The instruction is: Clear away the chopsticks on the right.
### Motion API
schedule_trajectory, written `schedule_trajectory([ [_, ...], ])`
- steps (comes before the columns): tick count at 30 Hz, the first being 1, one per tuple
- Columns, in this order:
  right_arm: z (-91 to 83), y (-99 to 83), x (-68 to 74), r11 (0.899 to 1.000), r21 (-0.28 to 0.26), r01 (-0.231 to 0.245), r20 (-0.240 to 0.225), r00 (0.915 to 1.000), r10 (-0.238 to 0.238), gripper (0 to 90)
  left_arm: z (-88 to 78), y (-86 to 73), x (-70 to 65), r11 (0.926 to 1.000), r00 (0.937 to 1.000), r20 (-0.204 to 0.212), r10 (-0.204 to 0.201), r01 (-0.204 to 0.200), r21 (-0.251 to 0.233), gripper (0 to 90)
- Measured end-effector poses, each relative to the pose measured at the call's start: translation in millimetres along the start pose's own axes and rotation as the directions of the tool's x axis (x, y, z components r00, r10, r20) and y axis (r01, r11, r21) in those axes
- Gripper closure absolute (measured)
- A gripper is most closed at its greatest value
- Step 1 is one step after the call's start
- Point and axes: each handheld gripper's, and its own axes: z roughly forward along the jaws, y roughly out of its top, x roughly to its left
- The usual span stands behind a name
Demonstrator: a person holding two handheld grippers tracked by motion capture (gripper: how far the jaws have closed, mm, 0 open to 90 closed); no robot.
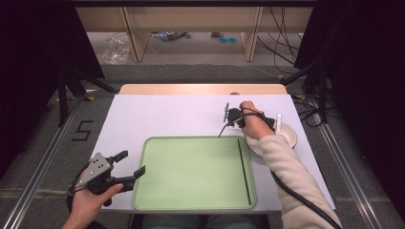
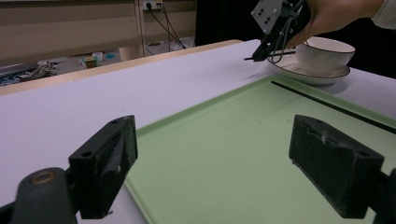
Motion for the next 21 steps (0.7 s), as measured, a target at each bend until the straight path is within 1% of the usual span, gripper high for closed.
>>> schedule_trajectory([
  [1, -1.6, 0.0, -1.7, 1.0, -0.009, 0.016, 0.011, 0.9998, -0.016, 87.8, 0.0, 0.0, 0.0, 1.0, 1.0, 0.0, -0.001, 0.001, 0.0, 15.3],
  [2, -3.7, -0.2, -2.0, 1.0, -0.01, 0.009, 0.019, 0.9998, -0.009, 87.9, 0.0, 0.0, -0.1, 1.0, 1.0, -0.001, 0.0, 0.0, 0.0, 15.3],
  [3, -5.7, -0.2, -3.0, 1.0, -0.015, 0.015, 0.019, 0.9997, -0.015, 87.9, 0.0, 0.0, -0.1, 1.0, 1.0, -0.001, 0.0, 0.0, 0.0, 15.2],
  [5, -10.2, 0.1, -4.5, 1.0, -0.023, 0.012, 0.038, 0.9992, -0.011, 87.9, 0.0, 0.1, -0.1, 1.0, 1.0, -0.001, 0.0, 0.0, 0.0, 15.3],
  [7, -14.7, 0.4, -4.9, 0.999, -0.036, -0.009, 0.039, 0.9992, 0.011, 87.9, 0.0, 0.3, 0.0, 1.0, 1.0, -0.002, 0.005, -0.005, -0.001, 15.3],
  [8, -14.7, 0.4, -4.9, 0.999, -0.036, -0.009, 0.039, 0.9992, 0.011, 87.9, 0.0, 0.3, 0.0, 1.0, 1.0, -0.002, 0.005, -0.005, -0.001, 15.3],
  [9, -19.4, 1.3, -6.4, 0.999, -0.047, 0.003, 0.059, 0.9983, 0.0, 87.9, 0.1, 0.3, -0.1, 1.0, 1.0, -0.001, 0.004, -0.004, -0.001, 15.3],
  [12, -26.0, 2.6, -8.1, 0.997, -0.075, -0.004, 0.069, 0.9976, 0.009, 87.9, 0.1, 0.4, -0.2, 1.0, 1.0, -0.002, 0.005, -0.005, -0.002, 15.3],
  [13, -28.3, 3.1, -8.6, 0.996, -0.085, -0.008, 0.08, 0.9967, 0.015, 87.9, -0.1, 0.5, -0.5, 1.0, 1.0, -0.002, 0.007, -0.007, -0.002, 15.3],
  [17, -38.4, 5.3, -11.1, 0.992, -0.125, -0.03, 0.09, 0.9951, 0.041, 88.0, 0.1, 0.6, -0.6, 1.0, 1.0, -0.002, 0.006, -0.006, -0.002, 15.3],
  [18, -41.2, 5.8, -11.7, 0.989, -0.138, -0.047, 0.094, 0.9938, 0.061, 88.0, 0.1, 0.6, -0.6, 1.0, 1.0, -0.002, 0.006, -0.006, -0.002, 15.3],
  [19, -43.7, 6.0, -12.8, 0.986, -0.157, -0.061, 0.107, 0.9911, 0.079, 88.0, 0.1, 0.6, -0.6, 1.0, 1.0, -0.002, 0.006, -0.006, -0.002, 15.3],
  [20, -45.8, 5.9, -15.1, 0.985, -0.163, -0.051, 0.111, 0.9914, 0.07, 88.0, 0.0, 0.6, -0.6, 1.0, 1.0, -0.002, 0.006, -0.006, -0.002, 15.3],
  [21, -47.8, 6.2, -15.9, 0.983, -0.175, -0.057, 0.113, 0.9906, 0.077, 88.0, 0.1, 0.6, -0.5, 1.0, 1.0, -0.002, 0.006, -0.006, -0.002, 15.2],
])
